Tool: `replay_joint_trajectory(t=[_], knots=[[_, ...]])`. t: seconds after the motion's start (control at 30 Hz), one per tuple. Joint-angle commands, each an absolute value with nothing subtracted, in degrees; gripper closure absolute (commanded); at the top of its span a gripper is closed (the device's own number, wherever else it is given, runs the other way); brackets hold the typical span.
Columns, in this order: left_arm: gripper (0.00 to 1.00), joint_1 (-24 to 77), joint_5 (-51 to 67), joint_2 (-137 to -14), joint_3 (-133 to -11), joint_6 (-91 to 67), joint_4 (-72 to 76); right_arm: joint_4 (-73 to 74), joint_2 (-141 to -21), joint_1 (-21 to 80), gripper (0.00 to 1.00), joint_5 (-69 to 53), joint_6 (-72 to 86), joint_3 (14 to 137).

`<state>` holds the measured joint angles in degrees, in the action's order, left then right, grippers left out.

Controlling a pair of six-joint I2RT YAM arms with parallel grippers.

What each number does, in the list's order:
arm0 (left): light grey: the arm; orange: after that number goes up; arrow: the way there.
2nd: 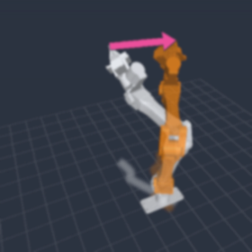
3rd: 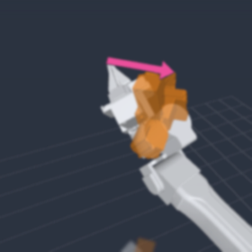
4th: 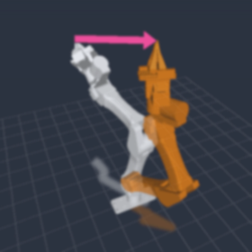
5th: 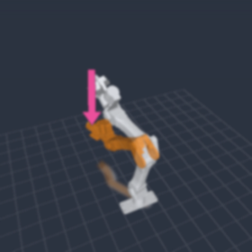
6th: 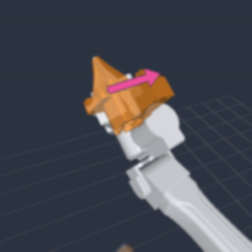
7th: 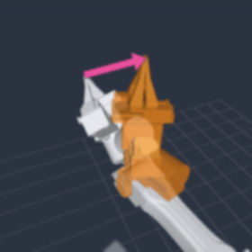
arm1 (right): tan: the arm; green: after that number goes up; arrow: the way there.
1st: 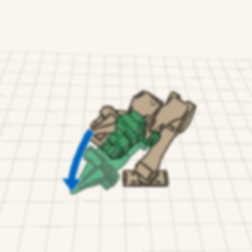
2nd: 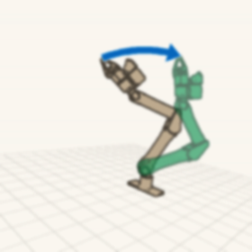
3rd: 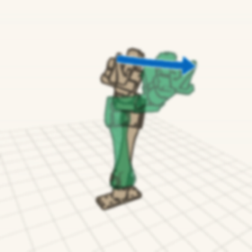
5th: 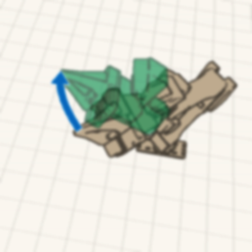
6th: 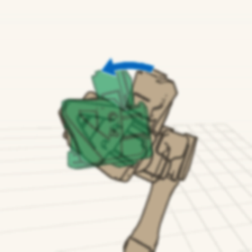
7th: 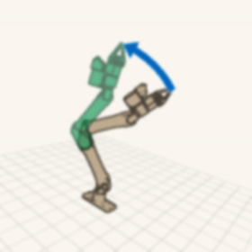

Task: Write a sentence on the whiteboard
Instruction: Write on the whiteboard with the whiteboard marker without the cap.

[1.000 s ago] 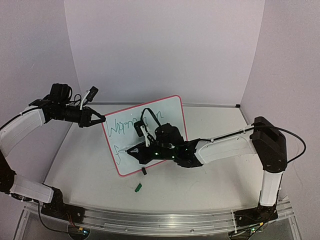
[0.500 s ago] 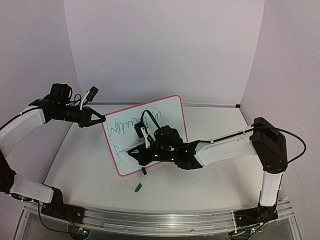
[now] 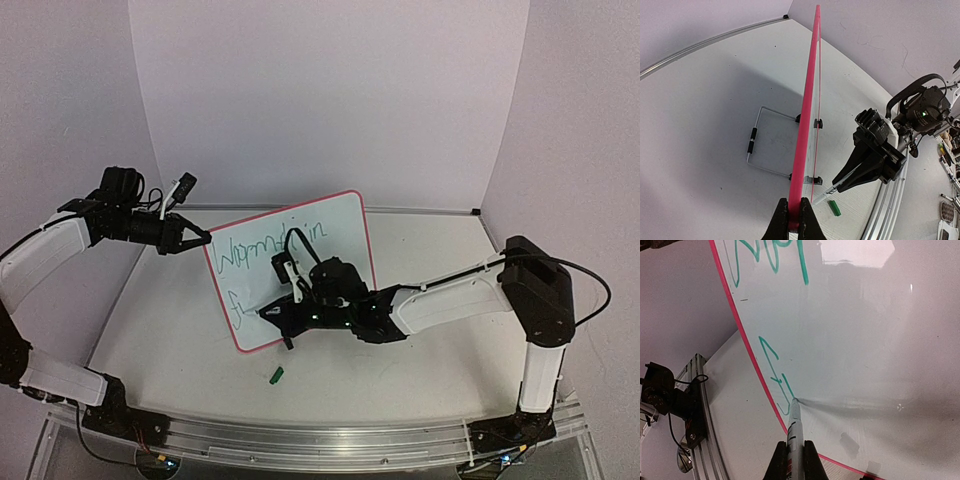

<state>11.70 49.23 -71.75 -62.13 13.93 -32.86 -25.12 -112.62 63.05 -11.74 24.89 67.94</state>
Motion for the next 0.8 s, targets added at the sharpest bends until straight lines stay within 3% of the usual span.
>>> replay_joint_trajectory(t=[0.0, 0.77], knots=[[1.00, 13.83, 47.60, -73.56, -61.88, 15.07, -35.97, -25.18, -112.66, 62.71, 1.00, -11.24, 25.66, 67.98], [1.00, 13.88, 47.63, -73.38, -61.89, 15.07, -35.95, -32.71, -109.52, 62.75, 1.00, -7.25, 29.29, 64.39]])
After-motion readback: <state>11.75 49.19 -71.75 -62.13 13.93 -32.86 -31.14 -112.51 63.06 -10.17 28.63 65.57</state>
